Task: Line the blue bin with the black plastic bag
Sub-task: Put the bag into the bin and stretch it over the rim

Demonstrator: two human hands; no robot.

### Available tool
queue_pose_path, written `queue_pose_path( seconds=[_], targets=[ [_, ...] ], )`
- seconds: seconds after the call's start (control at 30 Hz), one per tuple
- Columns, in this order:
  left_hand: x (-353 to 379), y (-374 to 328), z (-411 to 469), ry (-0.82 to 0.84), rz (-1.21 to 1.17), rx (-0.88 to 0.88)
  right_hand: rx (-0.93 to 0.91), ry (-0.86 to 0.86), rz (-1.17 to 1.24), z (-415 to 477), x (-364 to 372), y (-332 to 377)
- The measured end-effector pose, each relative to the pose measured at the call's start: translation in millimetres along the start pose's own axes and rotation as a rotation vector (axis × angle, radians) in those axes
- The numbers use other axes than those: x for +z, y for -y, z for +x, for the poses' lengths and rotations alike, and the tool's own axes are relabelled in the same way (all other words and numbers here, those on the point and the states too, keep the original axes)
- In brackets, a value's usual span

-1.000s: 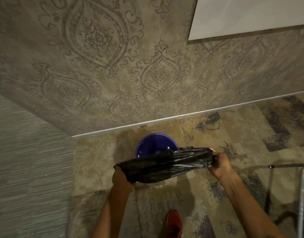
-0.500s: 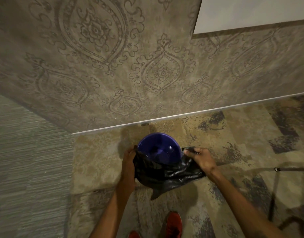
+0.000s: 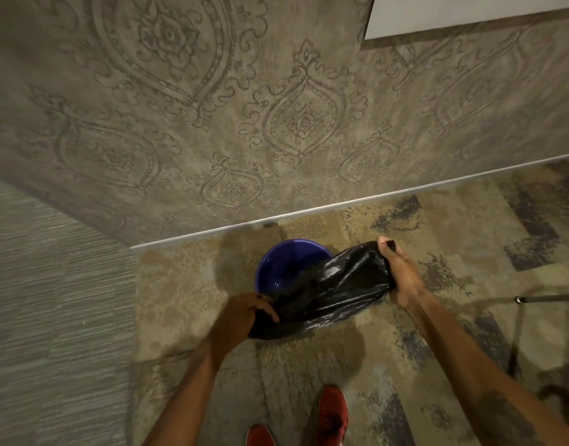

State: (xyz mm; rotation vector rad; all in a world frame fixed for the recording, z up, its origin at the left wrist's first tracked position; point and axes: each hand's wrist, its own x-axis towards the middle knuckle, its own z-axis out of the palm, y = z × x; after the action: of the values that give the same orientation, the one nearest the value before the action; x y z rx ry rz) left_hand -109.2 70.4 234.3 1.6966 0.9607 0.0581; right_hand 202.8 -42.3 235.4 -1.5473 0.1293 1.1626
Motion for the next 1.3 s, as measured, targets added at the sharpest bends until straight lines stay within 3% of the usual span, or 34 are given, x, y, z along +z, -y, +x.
queue_pose_path(
  seconds=[0.13, 0.23, 0.43, 0.53, 0.9, 1.07, 1.3],
  targets=[
    [11, -6, 13, -0.343, 0.064, -0.11, -0.165, 0.355, 0.164, -10, -13, 2],
    [17, -9, 17, -0.487, 0.008, -0.137, -0.222, 0.374, 0.076, -18, -18, 0],
    [34, -12, 27, -0.404, 0.082, -0.065, -0.49, 0.404, -1.093, -12, -4, -23],
    [44, -2, 28, -0.343, 0.183, -0.073, -0.519, 0.18, -1.354, -4, 16, -51],
    [67, 56, 49, -0.331, 0.353, -0.073, -0.693, -0.184, -1.322, 27, 17, -109],
    [75, 72, 64, -0.318, 0.285, -0.029, -0.702, -0.076, -1.384, 48, 15, -114],
    [76, 85, 85, -0.274, 0.241, 0.084, -0.697, -0.059, -1.435, 65, 19, -114]
  ],
)
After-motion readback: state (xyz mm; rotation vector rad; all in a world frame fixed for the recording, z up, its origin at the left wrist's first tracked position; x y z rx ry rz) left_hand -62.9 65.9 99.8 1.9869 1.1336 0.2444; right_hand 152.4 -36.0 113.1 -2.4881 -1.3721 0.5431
